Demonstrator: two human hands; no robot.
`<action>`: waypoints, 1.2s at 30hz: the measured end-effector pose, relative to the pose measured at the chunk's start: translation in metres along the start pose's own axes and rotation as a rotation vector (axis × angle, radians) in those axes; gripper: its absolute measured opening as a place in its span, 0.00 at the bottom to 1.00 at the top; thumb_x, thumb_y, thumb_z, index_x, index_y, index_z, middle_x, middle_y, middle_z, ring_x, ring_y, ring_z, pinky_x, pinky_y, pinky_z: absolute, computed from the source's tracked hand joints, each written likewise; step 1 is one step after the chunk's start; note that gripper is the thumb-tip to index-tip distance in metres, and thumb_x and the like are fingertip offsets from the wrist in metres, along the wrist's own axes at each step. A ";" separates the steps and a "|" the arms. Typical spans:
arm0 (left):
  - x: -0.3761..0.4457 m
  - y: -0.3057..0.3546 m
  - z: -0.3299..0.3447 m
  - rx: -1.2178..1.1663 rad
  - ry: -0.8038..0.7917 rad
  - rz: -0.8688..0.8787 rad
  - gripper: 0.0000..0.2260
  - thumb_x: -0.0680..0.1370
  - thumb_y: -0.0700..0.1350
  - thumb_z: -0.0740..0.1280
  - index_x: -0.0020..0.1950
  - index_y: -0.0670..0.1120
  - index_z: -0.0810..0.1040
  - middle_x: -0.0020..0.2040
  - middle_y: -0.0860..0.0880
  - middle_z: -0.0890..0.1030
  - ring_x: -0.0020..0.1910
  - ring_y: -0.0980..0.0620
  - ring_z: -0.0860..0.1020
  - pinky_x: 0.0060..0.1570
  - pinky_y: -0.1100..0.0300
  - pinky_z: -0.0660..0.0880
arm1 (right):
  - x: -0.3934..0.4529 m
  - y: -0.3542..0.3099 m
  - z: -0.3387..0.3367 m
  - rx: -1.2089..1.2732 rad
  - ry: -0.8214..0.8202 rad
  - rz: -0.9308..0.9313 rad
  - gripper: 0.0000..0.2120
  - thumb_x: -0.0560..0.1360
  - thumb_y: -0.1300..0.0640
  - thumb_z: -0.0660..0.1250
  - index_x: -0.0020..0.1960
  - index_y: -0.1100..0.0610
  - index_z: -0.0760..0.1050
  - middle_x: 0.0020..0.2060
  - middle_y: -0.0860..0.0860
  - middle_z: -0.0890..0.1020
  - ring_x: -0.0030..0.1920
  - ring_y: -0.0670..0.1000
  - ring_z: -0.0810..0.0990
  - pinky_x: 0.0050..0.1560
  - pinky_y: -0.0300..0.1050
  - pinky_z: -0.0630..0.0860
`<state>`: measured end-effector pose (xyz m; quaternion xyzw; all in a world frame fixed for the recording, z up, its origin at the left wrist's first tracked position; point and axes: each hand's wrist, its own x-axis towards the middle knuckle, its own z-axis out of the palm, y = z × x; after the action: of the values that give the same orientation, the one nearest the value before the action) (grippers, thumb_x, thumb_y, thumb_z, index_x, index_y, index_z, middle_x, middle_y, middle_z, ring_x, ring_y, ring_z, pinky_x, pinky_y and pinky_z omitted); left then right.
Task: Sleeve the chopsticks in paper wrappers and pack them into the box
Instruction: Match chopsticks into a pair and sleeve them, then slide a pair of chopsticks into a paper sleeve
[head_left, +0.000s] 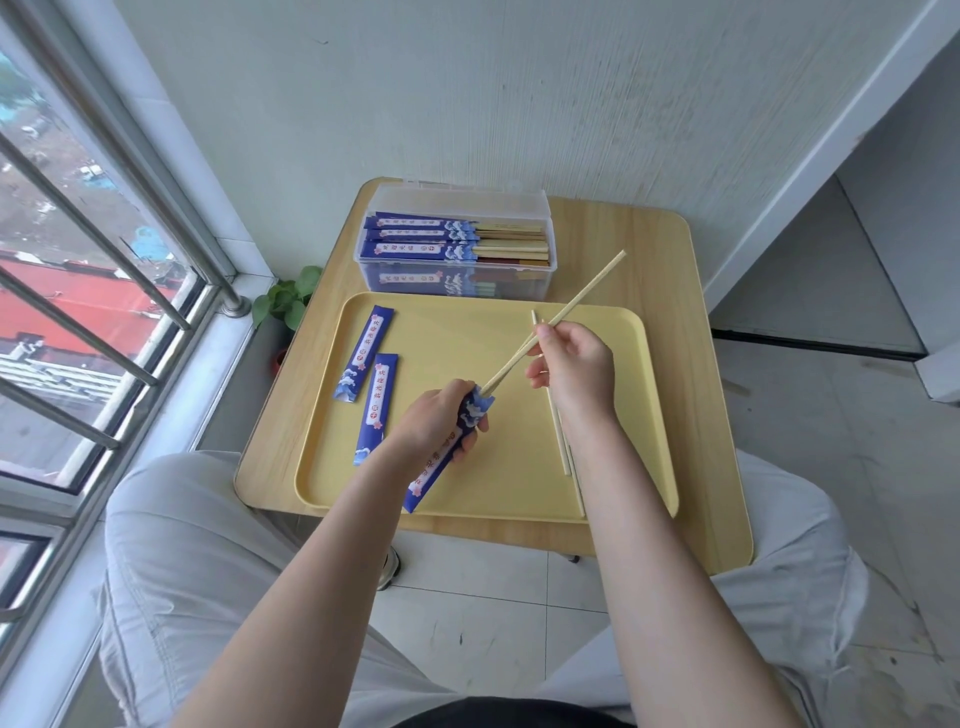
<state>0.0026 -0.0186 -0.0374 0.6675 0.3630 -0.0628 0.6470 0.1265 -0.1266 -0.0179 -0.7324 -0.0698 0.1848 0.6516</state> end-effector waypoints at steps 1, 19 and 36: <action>0.000 0.001 0.000 -0.003 -0.002 0.008 0.22 0.82 0.52 0.53 0.41 0.40 0.77 0.29 0.44 0.74 0.25 0.47 0.70 0.34 0.58 0.71 | -0.001 0.001 0.001 -0.027 -0.020 0.009 0.05 0.80 0.59 0.67 0.48 0.61 0.79 0.33 0.51 0.79 0.27 0.48 0.76 0.30 0.44 0.75; -0.005 0.011 0.009 -0.087 0.021 0.084 0.22 0.85 0.51 0.52 0.46 0.38 0.78 0.29 0.44 0.73 0.25 0.48 0.69 0.31 0.59 0.69 | -0.005 0.017 0.017 0.039 -0.288 0.268 0.23 0.74 0.65 0.72 0.66 0.58 0.70 0.45 0.55 0.81 0.44 0.54 0.79 0.44 0.48 0.76; -0.004 0.011 0.009 -0.165 0.040 0.043 0.19 0.85 0.52 0.54 0.46 0.40 0.76 0.29 0.44 0.74 0.24 0.48 0.69 0.29 0.59 0.70 | -0.009 0.012 0.018 -0.008 -0.247 0.207 0.09 0.78 0.57 0.71 0.40 0.56 0.76 0.36 0.52 0.81 0.37 0.51 0.80 0.46 0.52 0.80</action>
<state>0.0094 -0.0273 -0.0271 0.6205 0.3654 -0.0056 0.6938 0.1096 -0.1143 -0.0300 -0.7100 -0.0744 0.3393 0.6125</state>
